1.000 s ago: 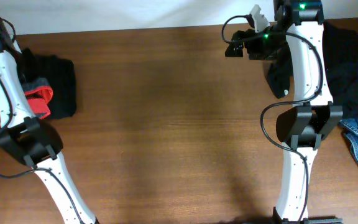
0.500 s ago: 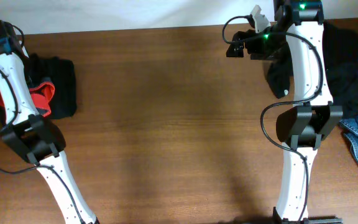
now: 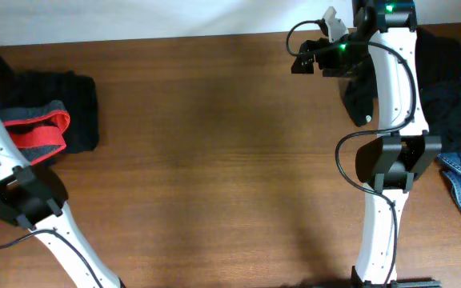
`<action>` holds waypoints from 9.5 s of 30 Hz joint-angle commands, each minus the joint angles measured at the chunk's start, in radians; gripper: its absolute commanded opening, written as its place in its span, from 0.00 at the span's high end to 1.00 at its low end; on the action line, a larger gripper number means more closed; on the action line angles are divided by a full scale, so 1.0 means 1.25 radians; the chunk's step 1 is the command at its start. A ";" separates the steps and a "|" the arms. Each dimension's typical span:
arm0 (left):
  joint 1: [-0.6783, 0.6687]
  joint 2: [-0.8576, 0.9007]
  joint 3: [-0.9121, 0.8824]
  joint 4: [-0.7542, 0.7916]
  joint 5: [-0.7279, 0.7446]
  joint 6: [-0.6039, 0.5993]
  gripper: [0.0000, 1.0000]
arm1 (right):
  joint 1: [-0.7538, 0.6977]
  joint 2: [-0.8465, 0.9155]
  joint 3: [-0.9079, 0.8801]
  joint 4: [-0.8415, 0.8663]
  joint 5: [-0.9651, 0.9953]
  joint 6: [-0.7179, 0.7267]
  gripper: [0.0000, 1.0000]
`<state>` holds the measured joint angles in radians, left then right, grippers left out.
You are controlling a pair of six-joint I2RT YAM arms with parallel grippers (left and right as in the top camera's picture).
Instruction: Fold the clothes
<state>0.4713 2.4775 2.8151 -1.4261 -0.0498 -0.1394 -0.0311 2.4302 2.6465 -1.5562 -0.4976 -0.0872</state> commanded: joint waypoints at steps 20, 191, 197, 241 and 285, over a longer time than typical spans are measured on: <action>0.007 0.235 -0.003 0.019 0.017 -0.002 0.99 | -0.003 0.010 -0.005 0.000 0.004 -0.011 0.01; -0.590 -0.209 -0.170 0.270 -0.038 -0.058 0.01 | 0.021 -1.942 -2.113 1.189 0.321 -0.028 0.01; -0.591 -0.460 -0.663 0.567 -0.035 -0.022 0.01 | 0.021 -1.941 -2.113 1.188 0.321 -0.028 0.02; -0.290 -1.877 -2.245 1.155 0.128 0.002 0.01 | 0.021 -1.942 -2.113 1.189 0.321 -0.028 0.01; -0.295 -1.977 -2.245 1.084 0.133 0.059 0.01 | 0.021 -1.942 -2.113 1.188 0.321 -0.028 0.01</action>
<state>0.1051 0.0147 0.0135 -0.0673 0.0986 -0.0856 -0.0113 0.0101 0.0101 -0.0631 -0.1047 -0.1303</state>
